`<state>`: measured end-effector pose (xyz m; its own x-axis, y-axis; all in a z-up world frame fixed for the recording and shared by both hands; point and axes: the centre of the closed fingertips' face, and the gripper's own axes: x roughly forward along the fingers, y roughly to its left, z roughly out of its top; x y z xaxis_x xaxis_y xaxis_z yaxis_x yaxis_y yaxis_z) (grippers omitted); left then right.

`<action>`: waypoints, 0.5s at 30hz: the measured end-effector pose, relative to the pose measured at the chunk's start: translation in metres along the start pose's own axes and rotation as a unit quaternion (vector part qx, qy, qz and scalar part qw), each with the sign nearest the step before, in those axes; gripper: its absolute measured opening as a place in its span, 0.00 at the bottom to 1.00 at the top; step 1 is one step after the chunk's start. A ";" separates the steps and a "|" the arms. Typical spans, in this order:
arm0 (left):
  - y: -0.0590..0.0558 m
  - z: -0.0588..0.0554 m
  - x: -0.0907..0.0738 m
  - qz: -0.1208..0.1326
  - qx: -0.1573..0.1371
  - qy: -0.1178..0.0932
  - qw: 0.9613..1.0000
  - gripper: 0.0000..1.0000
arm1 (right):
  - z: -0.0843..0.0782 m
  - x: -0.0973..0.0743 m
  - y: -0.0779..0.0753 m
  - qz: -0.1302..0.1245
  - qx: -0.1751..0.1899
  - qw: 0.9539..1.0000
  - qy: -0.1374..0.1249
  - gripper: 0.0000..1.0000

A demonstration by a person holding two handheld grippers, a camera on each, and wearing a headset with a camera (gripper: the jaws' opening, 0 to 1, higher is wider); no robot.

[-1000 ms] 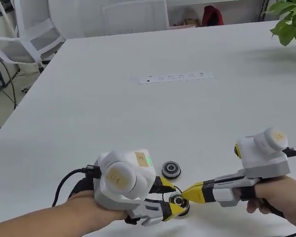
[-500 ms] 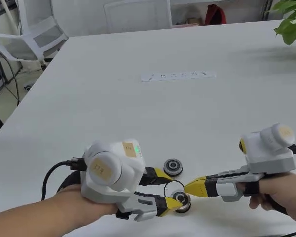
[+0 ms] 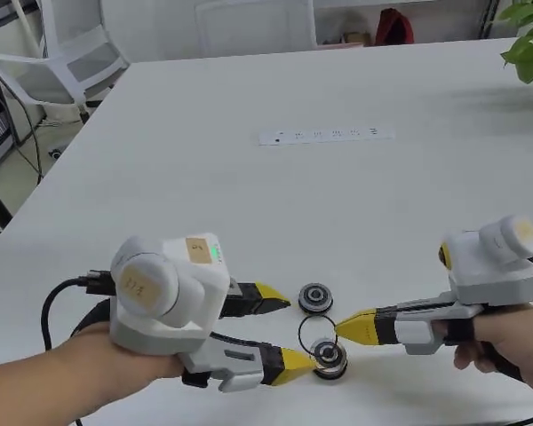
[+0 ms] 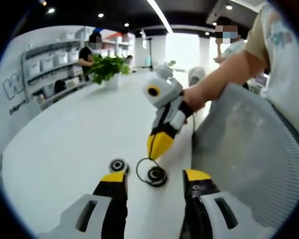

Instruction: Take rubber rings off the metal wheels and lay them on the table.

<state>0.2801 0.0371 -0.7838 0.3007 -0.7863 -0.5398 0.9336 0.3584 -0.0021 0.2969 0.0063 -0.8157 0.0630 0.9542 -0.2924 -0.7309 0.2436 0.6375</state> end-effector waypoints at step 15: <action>0.009 0.000 -0.026 0.022 -0.023 -0.016 0.999 0.60 | 0.011 0.001 0.004 0.001 -0.007 1.000 -0.002 0.00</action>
<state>0.2805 0.0606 -0.7693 0.3477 -0.7846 -0.5132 0.9098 0.4147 -0.0175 0.3019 0.0098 -0.8055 0.0645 0.9556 -0.2876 -0.7404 0.2390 0.6282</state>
